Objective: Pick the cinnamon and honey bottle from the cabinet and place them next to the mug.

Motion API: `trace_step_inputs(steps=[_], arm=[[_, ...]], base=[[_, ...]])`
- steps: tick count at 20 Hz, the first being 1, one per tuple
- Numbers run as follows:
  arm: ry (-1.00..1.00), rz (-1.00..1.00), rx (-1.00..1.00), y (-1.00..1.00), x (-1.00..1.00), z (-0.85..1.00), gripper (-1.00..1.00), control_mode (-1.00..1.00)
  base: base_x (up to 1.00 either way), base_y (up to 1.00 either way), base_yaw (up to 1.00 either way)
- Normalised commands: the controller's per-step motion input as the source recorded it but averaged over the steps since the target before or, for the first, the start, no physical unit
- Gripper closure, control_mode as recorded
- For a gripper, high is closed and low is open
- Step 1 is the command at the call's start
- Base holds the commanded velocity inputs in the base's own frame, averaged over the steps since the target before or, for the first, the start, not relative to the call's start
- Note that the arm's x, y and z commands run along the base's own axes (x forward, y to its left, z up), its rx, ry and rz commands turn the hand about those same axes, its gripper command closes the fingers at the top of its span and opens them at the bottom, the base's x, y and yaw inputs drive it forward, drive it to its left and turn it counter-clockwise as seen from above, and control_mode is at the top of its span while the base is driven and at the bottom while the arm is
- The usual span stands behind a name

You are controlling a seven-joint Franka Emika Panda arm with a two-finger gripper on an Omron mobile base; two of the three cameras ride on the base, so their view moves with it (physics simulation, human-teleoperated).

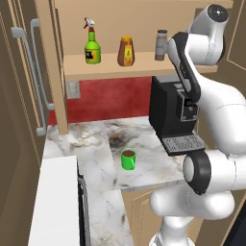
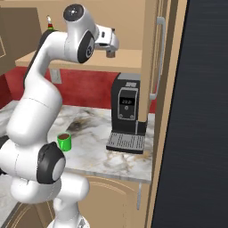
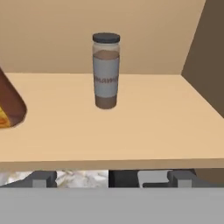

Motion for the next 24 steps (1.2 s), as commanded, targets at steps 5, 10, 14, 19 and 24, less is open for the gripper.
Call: trace_step_inputs(steps=[5, 10, 14, 19, 24], arm=[[0.00, 0.00, 0.00, 0.00, 0.08, 0.00, -1.00, -1.00], [0.00, 0.04, 0.00, 0.04, 0.22, 0.00, -1.00, -1.00], [0.00, 0.08, 0.00, 0.05, 0.25, 0.00, -1.00, -1.00], [0.00, 0.07, 0.00, 0.00, 0.37, -0.02, -1.00, -1.00], [0.00, 0.00, 0.00, -0.03, 0.44, -0.09, -1.00, -1.00]], base=[[0.00, 0.00, 0.00], [0.00, 0.00, 0.00], [0.00, 0.00, 0.00], [0.00, 0.00, 0.00], [0.00, 0.00, 0.00]])
